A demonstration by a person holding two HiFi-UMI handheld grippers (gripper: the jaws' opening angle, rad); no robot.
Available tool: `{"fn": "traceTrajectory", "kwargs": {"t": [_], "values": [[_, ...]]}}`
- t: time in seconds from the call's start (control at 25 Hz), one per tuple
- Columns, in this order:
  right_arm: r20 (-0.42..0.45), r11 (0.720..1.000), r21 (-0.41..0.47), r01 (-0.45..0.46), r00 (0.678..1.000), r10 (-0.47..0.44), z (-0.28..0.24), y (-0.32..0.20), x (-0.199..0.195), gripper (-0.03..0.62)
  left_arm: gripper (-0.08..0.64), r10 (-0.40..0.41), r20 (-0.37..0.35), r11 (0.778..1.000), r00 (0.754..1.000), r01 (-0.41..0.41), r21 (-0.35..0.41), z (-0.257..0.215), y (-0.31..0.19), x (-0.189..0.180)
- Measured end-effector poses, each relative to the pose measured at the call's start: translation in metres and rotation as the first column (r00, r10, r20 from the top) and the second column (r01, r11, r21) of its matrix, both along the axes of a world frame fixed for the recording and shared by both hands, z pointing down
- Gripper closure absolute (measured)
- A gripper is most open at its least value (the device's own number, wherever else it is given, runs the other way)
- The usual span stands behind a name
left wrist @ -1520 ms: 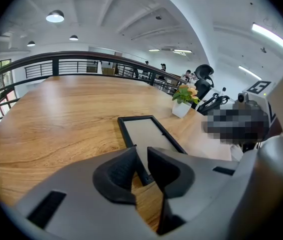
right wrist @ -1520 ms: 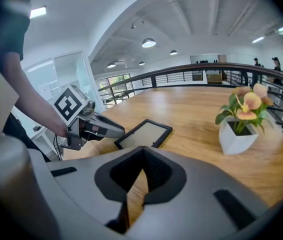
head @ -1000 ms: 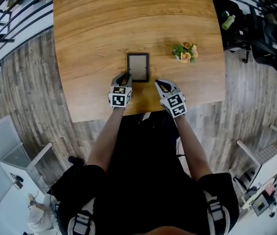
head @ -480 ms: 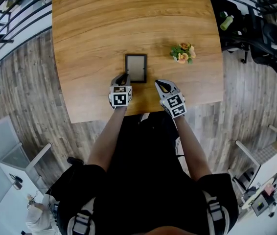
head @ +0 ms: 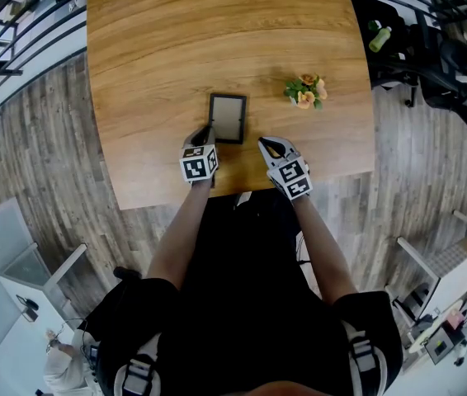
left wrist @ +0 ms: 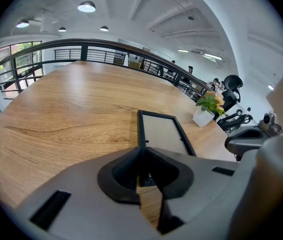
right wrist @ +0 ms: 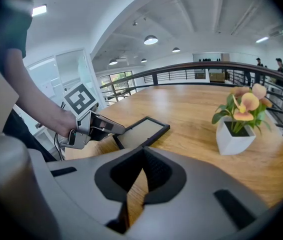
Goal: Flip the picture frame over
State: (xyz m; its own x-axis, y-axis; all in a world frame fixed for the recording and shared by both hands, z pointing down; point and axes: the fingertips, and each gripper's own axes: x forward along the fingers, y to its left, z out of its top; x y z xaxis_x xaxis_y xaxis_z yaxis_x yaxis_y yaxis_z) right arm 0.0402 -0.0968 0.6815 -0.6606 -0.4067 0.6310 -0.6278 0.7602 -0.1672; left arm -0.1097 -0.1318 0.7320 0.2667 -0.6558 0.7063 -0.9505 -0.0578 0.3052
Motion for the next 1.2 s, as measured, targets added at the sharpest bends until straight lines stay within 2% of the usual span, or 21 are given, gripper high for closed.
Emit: {"fn": "traceTrajectory", "kwargs": {"t": [0.16,0.28,0.56,0.64,0.72,1.0,1.2], "values": [[0.002,1.0,-0.011,0.016,1.0,-0.016,0.0,0.0,-0.008,0.588,0.505,-0.015,-0.027,1.0,1.0,0.015,0.005,-0.004,0.001,-0.002],[0.052,1.0,-0.022,0.016,0.999,-0.015,0.0,0.001,-0.016,0.588,0.505,-0.047,-0.057,0.999,0.997,0.047,0.008,-0.007,0.002,-0.005],[0.119,0.994,-0.102,-0.029,0.992,0.041,0.003,0.005,-0.03,0.585,0.505,-0.075,-0.123,0.997,0.99,0.078,0.02,-0.013,0.006,-0.01],[0.137,0.99,-0.13,-0.047,0.988,0.065,0.007,0.005,-0.034,0.531,0.505,-0.085,-0.138,0.996,0.987,0.09,0.028,-0.016,0.007,-0.011],[0.165,0.983,-0.168,-0.069,0.981,0.097,0.01,0.005,-0.036,0.483,0.505,-0.09,-0.145,0.995,0.985,0.096,0.038,-0.018,0.008,-0.013],[0.276,0.935,-0.33,-0.128,0.934,0.225,0.015,0.006,-0.044,0.44,0.505,-0.077,-0.184,0.993,0.98,0.093,0.079,-0.028,0.01,-0.013],[0.275,0.925,-0.352,-0.144,0.929,0.249,0.016,0.008,-0.048,0.432,0.505,-0.053,-0.219,0.989,0.974,0.082,0.124,-0.038,0.009,-0.01]]}}
